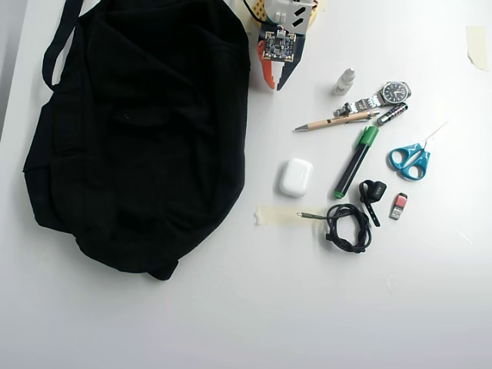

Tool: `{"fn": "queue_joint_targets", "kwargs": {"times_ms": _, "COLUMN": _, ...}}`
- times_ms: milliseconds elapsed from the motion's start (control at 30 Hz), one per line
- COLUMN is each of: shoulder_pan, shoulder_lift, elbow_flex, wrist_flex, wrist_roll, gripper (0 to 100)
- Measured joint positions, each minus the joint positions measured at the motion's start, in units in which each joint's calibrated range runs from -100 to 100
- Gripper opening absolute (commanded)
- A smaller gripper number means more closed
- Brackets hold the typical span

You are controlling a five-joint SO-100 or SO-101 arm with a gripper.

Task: Put the whiteboard marker into the black bag

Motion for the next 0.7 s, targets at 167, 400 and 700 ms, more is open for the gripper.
{"fn": "queue_joint_targets", "kwargs": {"times_ms": 167, "shoulder_pan": 0.0, "shoulder_lift": 0.0, "elbow_flex": 0.0, "wrist_flex": 0.0, "wrist_roll": 0.1, "gripper": 2}}
{"fn": "queue_joint_targets", "kwargs": {"times_ms": 400, "shoulder_pan": 0.0, "shoulder_lift": 0.0, "elbow_flex": 0.0, "wrist_flex": 0.0, "wrist_roll": 0.1, "gripper": 2}}
{"fn": "queue_joint_targets", "kwargs": {"times_ms": 700, "shoulder_pan": -3.89, "shoulder_lift": 0.0, "elbow_flex": 0.0, "wrist_flex": 0.0, "wrist_roll": 3.08, "gripper": 2}}
